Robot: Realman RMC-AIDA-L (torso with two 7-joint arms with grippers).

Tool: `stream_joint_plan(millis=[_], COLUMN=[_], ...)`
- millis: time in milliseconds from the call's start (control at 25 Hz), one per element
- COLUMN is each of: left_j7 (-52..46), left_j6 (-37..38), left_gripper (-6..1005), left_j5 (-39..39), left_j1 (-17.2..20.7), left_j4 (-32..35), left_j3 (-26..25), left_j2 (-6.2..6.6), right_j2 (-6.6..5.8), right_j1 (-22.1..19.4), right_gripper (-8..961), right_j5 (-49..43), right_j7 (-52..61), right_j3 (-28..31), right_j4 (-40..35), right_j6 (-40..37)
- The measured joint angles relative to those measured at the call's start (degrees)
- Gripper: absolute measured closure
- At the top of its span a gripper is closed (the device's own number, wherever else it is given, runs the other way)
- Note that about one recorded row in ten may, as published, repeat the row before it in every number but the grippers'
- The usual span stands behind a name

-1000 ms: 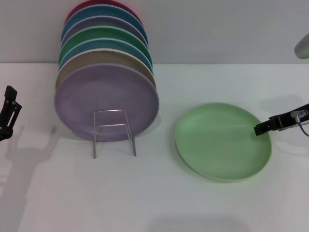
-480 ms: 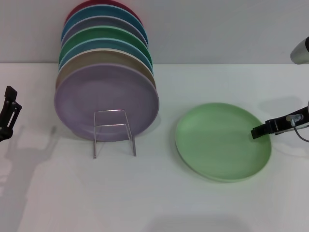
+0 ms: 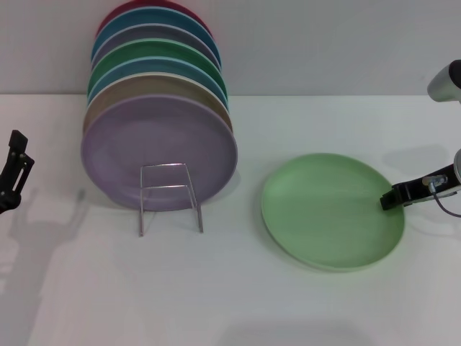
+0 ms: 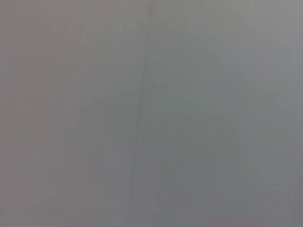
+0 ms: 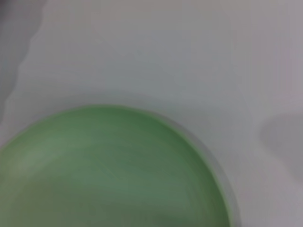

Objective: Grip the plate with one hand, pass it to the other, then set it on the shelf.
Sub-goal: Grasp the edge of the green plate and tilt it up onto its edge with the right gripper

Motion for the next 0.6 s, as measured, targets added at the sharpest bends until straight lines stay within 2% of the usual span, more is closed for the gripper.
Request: stream_joint_plan(millis=[600], left_j7=[0.0], left_j6=[0.4], left_gripper=[195], left_j5=[0.0], left_j1=[0.2], left_j4=[0.0], left_j3=[0.0], left_j2=[0.0], right_j2=[-0.07], right_j1=[0.4], right_gripper=[809], right_j5=[0.0], right_j7=[-0.8], right_j3=[-0.2], right_j4=[0.2], right_j6=[0.3])
